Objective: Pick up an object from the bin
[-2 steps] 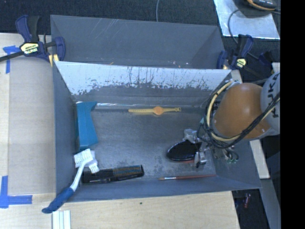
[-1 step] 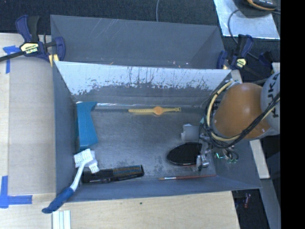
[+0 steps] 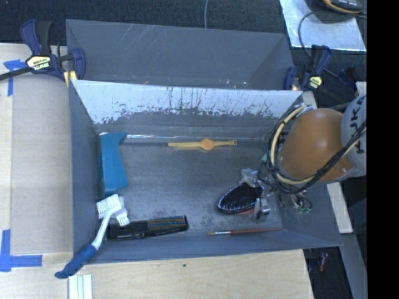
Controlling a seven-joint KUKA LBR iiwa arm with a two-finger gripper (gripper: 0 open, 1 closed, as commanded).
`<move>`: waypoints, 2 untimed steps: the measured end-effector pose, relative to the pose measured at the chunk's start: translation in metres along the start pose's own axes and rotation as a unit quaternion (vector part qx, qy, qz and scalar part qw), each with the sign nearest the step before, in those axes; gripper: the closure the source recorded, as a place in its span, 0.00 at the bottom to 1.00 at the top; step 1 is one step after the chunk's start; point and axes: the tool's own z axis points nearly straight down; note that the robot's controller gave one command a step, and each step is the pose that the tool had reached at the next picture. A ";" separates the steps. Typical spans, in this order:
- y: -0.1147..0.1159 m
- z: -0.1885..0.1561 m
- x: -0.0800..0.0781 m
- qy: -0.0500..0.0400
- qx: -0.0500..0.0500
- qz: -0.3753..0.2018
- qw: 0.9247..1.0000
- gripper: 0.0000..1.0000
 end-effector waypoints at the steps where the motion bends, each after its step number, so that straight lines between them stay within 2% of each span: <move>1: 0.000 0.000 0.000 0.000 0.000 0.000 1.000 1.00; 2: 0.000 0.000 0.000 0.000 0.000 0.000 1.000 1.00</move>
Offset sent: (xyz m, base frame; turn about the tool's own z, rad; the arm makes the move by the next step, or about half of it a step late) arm 0.0000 0.0000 0.0000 0.0000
